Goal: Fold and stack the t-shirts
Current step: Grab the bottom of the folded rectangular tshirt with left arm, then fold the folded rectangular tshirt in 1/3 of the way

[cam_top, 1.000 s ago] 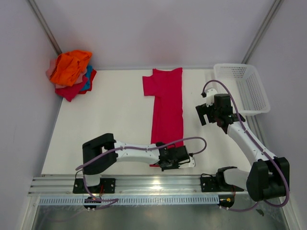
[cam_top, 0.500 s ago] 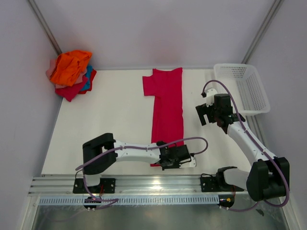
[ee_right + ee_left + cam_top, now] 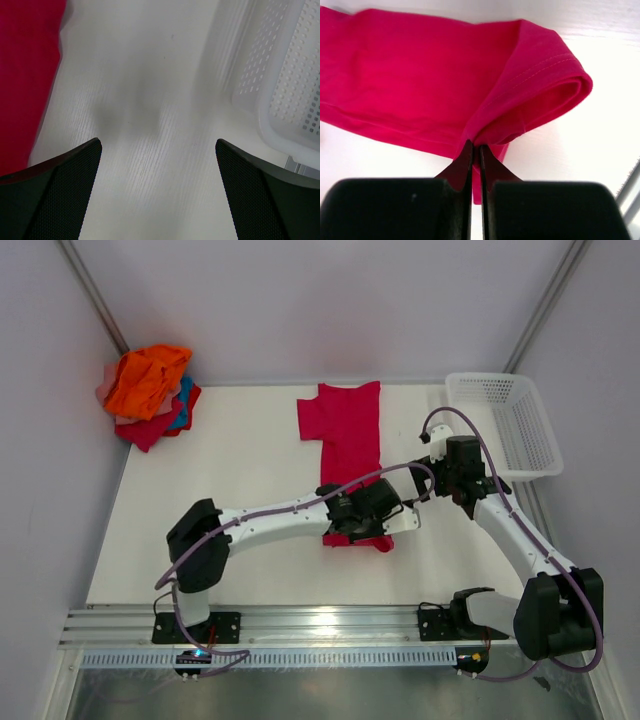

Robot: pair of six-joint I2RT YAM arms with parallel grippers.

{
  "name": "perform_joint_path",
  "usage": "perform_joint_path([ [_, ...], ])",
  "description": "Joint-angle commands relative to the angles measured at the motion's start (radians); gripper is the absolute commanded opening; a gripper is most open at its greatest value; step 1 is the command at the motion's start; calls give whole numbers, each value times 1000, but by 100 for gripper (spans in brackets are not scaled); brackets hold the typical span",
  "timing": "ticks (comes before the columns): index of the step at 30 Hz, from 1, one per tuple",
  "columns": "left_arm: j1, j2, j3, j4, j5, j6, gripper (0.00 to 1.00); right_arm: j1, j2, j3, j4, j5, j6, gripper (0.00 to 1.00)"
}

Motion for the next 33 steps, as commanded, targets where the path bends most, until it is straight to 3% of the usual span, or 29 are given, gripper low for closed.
perform_joint_path([
  [1, 51, 30, 91, -14, 8, 85, 0, 7, -9, 16, 28, 16, 6, 99],
  [22, 339, 363, 653, 26, -29, 317, 0, 7, 26, 30, 32, 62, 9, 99],
  [33, 395, 462, 728, 118, -64, 378, 0, 7, 46, 39, 29, 72, 15, 99],
])
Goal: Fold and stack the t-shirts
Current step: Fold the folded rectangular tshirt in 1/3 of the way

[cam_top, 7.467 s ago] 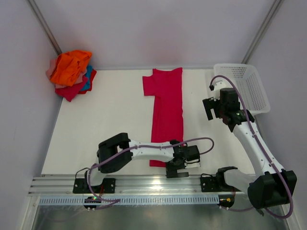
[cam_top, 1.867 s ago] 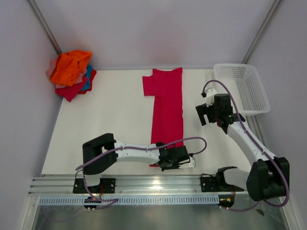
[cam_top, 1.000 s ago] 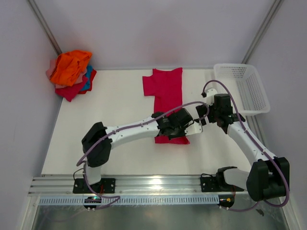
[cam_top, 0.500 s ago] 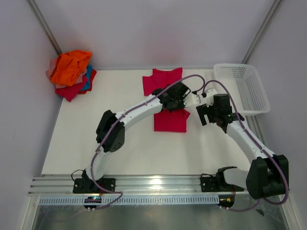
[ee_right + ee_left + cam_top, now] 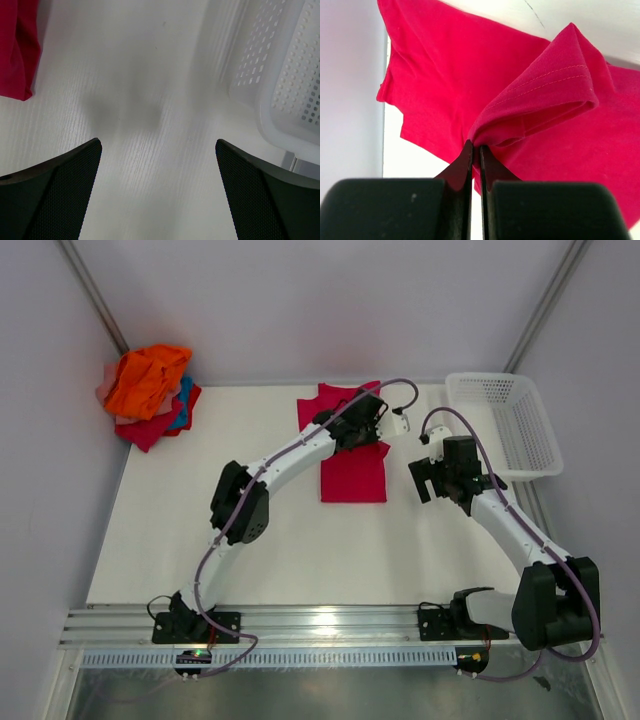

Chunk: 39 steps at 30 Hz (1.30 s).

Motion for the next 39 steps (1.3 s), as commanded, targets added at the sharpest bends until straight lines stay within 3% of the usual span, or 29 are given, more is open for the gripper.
perform_joint_path([
  [1, 17, 44, 59, 85, -26, 40, 0, 6, -2, 37, 29, 18, 14, 99],
  [17, 77, 207, 168, 194, -79, 65, 0, 6, 13, 49, 19, 8, 20, 99],
  [30, 90, 260, 153, 229, -36, 71, 1, 6, 37, 55, 12, -2, 20, 99],
  [31, 92, 260, 153, 220, -21, 62, 4, 6, 37, 55, 12, 0, 20, 99],
  [32, 92, 254, 151, 188, -6, 57, 23, 4, 40, 55, 12, 0, 20, 99],
  [34, 89, 245, 125, 169, 7, 46, 76, 6, 42, 55, 9, -3, 20, 99],
  [35, 89, 230, 108, 175, 4, 36, 95, 6, 44, 58, 9, -3, 20, 99],
  [36, 87, 221, 76, 176, -6, 26, 99, 6, 42, 57, 8, -3, 20, 99],
  [39, 87, 179, 39, 156, 11, -44, 99, 6, 42, 57, 9, -5, 21, 99],
])
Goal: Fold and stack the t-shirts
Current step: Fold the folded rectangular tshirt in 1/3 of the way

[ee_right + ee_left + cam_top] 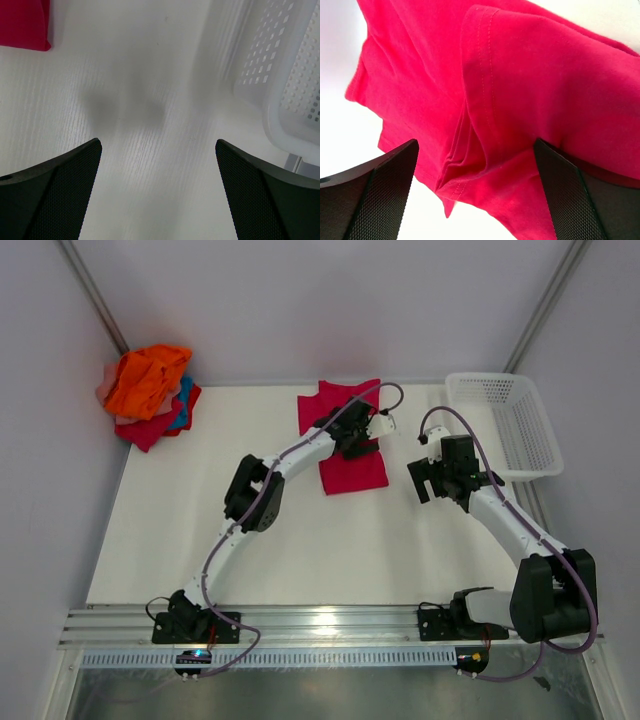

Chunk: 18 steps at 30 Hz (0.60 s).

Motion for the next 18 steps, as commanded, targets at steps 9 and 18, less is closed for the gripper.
perform_joint_path([
  [9, -5, -201, -40, 22, 1, -127, 99, 6, 4, 40, 20, -12, 14, 99],
  [18, -22, -348, -21, -119, 125, -328, 99, 6, 1, 35, 21, -10, 10, 99],
])
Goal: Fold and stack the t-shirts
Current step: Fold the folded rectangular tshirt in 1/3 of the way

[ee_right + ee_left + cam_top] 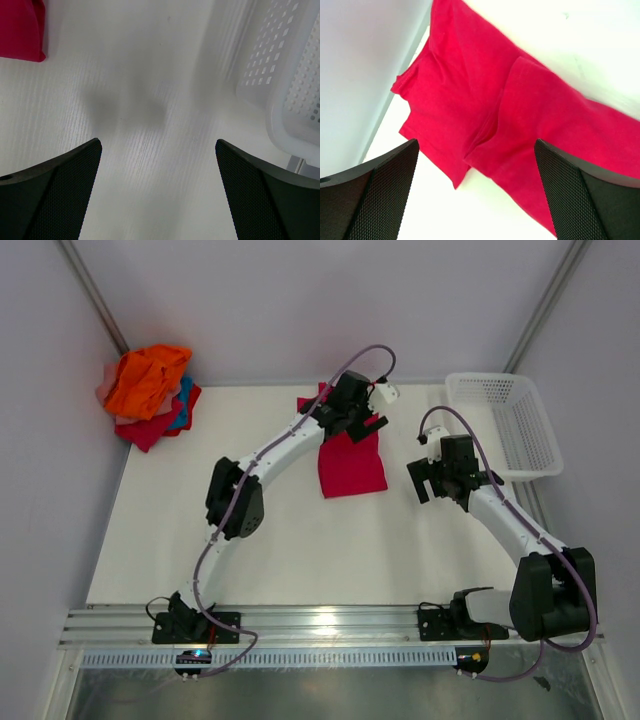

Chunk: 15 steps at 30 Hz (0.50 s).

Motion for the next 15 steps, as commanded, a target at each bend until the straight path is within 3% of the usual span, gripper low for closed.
perform_joint_path([
  [1, -11, -167, -29, -80, 98, -140, 99, 6, -8, 31, 22, -3, 7, 99],
  [8, -12, -449, -528, -83, 273, -197, 99, 6, -37, 25, 70, 107, 36, 99],
  [11, -28, -529, -674, -62, 281, -194, 99, 6, -48, 15, 96, 189, 47, 99],
  [15, -68, -555, -781, -25, 235, -196, 99, 6, -41, 17, 93, 187, 49, 99],
])
